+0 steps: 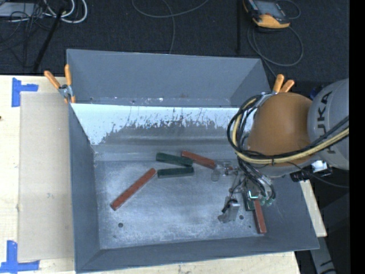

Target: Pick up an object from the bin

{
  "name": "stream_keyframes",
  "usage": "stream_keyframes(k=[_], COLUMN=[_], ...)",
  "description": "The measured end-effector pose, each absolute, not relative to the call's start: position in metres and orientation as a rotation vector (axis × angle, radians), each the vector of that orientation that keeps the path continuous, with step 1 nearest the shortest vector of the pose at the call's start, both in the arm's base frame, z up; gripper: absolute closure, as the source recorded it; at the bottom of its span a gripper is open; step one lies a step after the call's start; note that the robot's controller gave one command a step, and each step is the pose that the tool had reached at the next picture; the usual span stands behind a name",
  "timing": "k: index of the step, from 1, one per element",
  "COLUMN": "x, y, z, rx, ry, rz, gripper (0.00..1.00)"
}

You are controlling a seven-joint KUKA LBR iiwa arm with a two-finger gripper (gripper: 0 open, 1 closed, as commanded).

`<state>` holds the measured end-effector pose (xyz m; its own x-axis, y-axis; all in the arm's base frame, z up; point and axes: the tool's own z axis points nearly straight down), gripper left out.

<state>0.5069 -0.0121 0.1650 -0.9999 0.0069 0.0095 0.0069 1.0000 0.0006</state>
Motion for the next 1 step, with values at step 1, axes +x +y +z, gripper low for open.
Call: stream_keyframes(k=[1], x=[0.5588], y=[0.0577], z=[0.1135], rx=[0.177], ry=[-3.137], rz=[-0.005], gripper=[0.00])
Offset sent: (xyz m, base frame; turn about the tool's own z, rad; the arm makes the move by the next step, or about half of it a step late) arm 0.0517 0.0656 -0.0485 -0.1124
